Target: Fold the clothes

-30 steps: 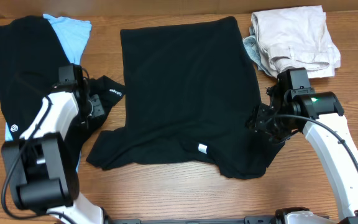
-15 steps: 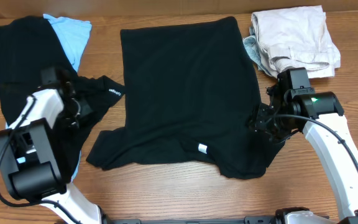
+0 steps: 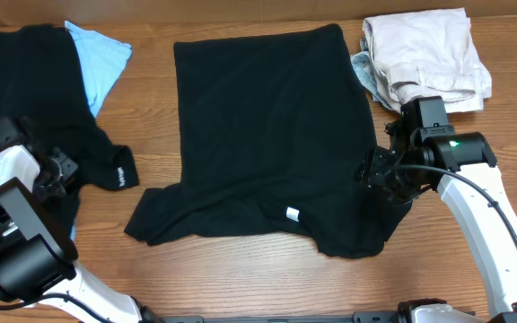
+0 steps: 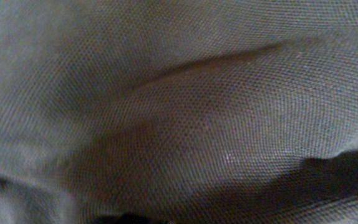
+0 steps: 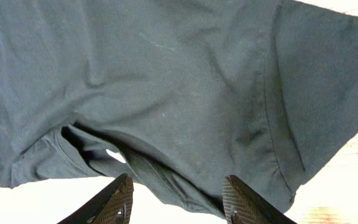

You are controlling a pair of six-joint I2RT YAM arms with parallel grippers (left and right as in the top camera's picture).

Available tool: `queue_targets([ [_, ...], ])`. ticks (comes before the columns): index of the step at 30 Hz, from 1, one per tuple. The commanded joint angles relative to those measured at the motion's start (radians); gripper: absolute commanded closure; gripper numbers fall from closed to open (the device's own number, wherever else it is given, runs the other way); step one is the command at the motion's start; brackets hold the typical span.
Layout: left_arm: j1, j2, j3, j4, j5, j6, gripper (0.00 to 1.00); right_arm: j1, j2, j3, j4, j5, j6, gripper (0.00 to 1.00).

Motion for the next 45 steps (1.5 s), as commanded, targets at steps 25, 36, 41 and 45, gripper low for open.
queue_targets([
  [25,-0.019,0.137,0.565,-0.395,0.041,0.306,0.00,0.000,-0.023,-0.001,0.022,0.009,-0.002,0.44],
  [36,-0.267,0.141,0.745,-0.344,0.502,0.321,0.00,0.000,-0.023,-0.001,0.055,-0.006,0.009,0.43],
  [41,-0.422,0.142,0.781,-0.225,0.348,0.213,0.00,0.000,-0.023,-0.001,0.076,-0.039,0.009,0.43],
  [45,-0.565,0.143,0.839,-0.167,0.061,0.215,0.00,0.000,-0.023,-0.001,0.074,-0.039,0.009,0.43],
])
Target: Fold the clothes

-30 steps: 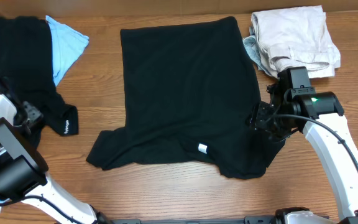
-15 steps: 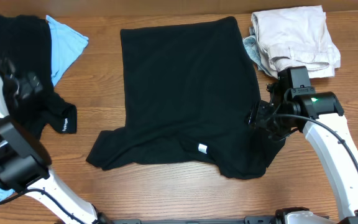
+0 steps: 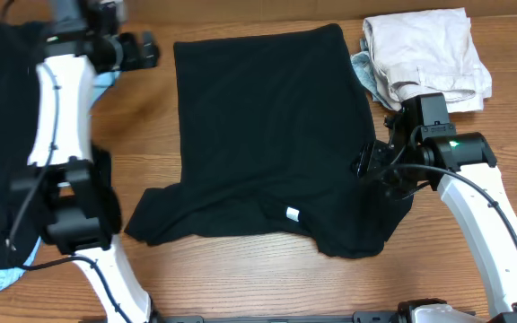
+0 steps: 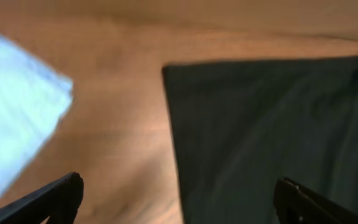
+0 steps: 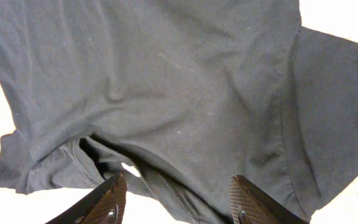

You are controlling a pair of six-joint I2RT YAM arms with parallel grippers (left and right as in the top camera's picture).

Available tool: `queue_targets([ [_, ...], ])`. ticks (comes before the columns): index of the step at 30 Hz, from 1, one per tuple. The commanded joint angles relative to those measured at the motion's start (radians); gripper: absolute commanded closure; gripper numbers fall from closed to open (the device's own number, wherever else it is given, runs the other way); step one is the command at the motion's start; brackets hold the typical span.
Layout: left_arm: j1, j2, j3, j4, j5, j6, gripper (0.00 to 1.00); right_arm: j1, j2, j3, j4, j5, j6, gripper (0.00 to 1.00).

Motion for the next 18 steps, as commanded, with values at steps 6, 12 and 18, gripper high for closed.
queue_targets([
  [6,-0.151,0.083,0.061,0.153,-0.272,-0.022,0.00,0.000,-0.023,-0.001,-0.012,-0.011,0.004,0.43],
  [12,-0.154,0.249,0.061,0.253,-0.220,-0.016,0.00,0.000,-0.023,-0.001,-0.027,-0.010,0.000,0.43],
  [18,-0.159,0.356,0.061,0.321,-0.195,-0.013,0.00,0.000,-0.023,-0.001,-0.026,-0.010,0.001,0.42],
])
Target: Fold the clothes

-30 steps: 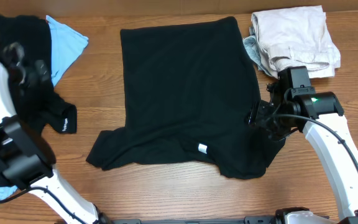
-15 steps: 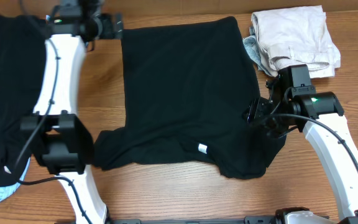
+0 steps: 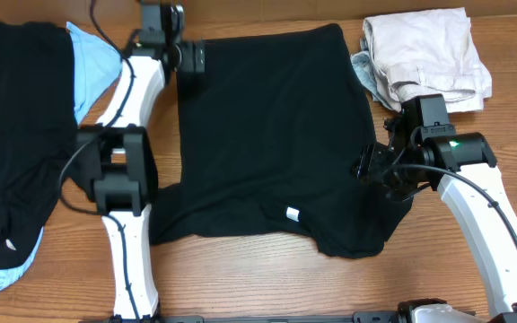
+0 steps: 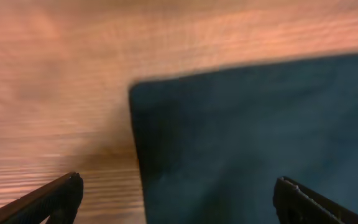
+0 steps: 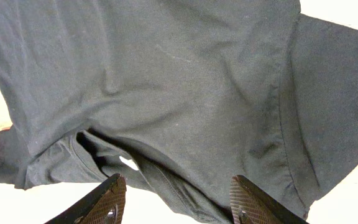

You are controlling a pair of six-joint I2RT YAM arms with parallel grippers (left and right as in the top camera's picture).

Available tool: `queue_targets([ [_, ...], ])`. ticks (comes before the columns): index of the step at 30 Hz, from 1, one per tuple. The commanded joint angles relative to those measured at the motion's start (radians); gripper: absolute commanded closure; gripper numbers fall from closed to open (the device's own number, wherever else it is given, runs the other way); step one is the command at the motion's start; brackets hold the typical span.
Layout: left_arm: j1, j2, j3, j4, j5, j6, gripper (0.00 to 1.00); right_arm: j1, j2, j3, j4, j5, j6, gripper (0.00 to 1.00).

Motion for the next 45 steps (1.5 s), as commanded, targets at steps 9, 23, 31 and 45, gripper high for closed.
queue_targets([
  [9,-0.003,0.106,0.004,0.092,0.051,-0.021,0.00,0.000,-0.023,-0.001,0.001,-0.008,0.002,0.42],
  [23,-0.003,0.174,0.004,0.084,0.051,-0.022,0.53,0.000,-0.023,-0.001,0.011,-0.008,0.003,0.42],
  [31,0.023,0.166,0.010,0.026,0.039,-0.081,0.96,0.000,-0.023,-0.001,0.024,-0.008,0.006,0.42],
  [45,0.327,0.076,0.361,-0.613,0.040,-0.080,0.96,0.000,0.008,-0.001,0.088,-0.008,0.005,0.42],
])
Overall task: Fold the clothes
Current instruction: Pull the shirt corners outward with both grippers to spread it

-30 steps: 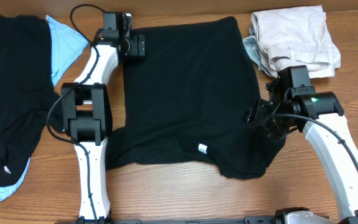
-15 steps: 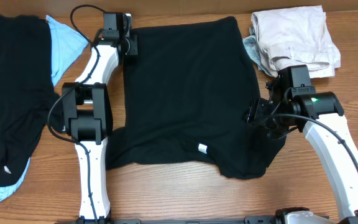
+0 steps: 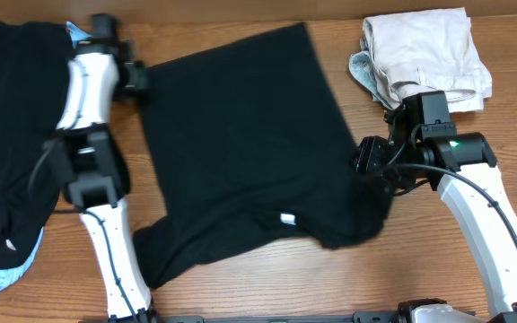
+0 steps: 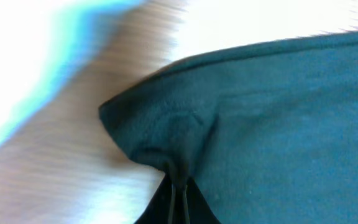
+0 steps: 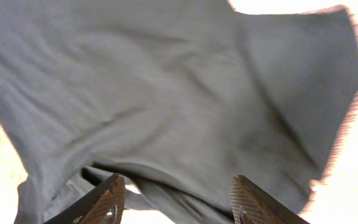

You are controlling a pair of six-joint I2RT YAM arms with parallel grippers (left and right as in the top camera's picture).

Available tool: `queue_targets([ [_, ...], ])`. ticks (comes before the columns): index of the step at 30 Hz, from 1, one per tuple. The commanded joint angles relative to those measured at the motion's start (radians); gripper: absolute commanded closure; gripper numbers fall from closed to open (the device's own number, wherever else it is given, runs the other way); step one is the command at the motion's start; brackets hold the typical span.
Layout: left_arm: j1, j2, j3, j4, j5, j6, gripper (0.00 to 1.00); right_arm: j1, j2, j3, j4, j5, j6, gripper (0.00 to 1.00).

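Note:
A black T-shirt lies skewed across the middle of the table, with a small white label near its front hem. My left gripper is shut on the shirt's back left corner, which bunches into the closed fingers. My right gripper hovers open over the shirt's right side. Its textured fingertips stand wide apart above the wrinkled cloth, with nothing between them.
A folded beige pile sits at the back right with a pale blue-grey piece beside it. A black garment covers the left edge, with light blue cloth under it.
My left gripper, then open over the shirt's back left corner, is now shut on it. The corner sits further left and the whole shirt lies skewed. The right gripper stays open.
My left gripper first rested on the black pile at the left. Then it was open at the back between the blue cloth and the shirt, then over the shirt's corner. Now it grips that corner, shifted left. The right gripper stayed open over the right sleeve.

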Motion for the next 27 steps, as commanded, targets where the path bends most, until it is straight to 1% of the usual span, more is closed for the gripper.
queue_targets([
  [1,0.105,-0.035,0.150,-0.120,-0.021,0.002,0.96,0.000,0.015,-0.001,0.021,-0.008,0.003,0.42],
  [5,0.171,-0.035,0.244,-0.253,0.017,0.002,0.96,0.000,0.066,-0.002,0.061,-0.005,0.000,0.42],
  [6,0.189,-0.035,0.266,-0.298,0.070,0.042,0.96,0.000,0.098,-0.002,0.076,-0.005,0.000,0.42],
  [7,0.196,-0.035,0.272,-0.321,0.104,0.079,0.94,0.000,0.117,-0.002,0.083,-0.005,0.000,0.42],
  [9,0.203,-0.035,0.277,-0.362,0.141,0.116,0.72,0.000,0.164,-0.002,0.096,-0.005,0.000,0.42],
  [12,0.203,-0.035,0.277,-0.404,0.143,0.127,0.36,0.000,0.225,-0.003,0.111,-0.005,0.001,0.42],
  [13,0.200,-0.035,0.277,-0.412,0.144,0.129,0.28,0.000,0.247,-0.003,0.111,-0.006,0.001,0.42],
  [14,0.196,-0.037,0.278,-0.420,0.145,0.129,0.25,0.001,0.267,-0.003,0.110,-0.006,0.001,0.42],
  [16,0.188,-0.043,0.287,-0.431,0.158,0.129,0.21,0.002,0.301,-0.003,0.107,-0.006,0.001,0.42],
  [20,0.174,-0.085,0.344,-0.451,0.249,0.152,0.16,0.010,0.357,-0.004,0.098,-0.009,0.001,0.42],
  [27,0.138,-0.245,0.498,-0.446,0.359,0.151,0.13,0.059,0.388,-0.021,0.098,-0.009,0.001,0.43],
])
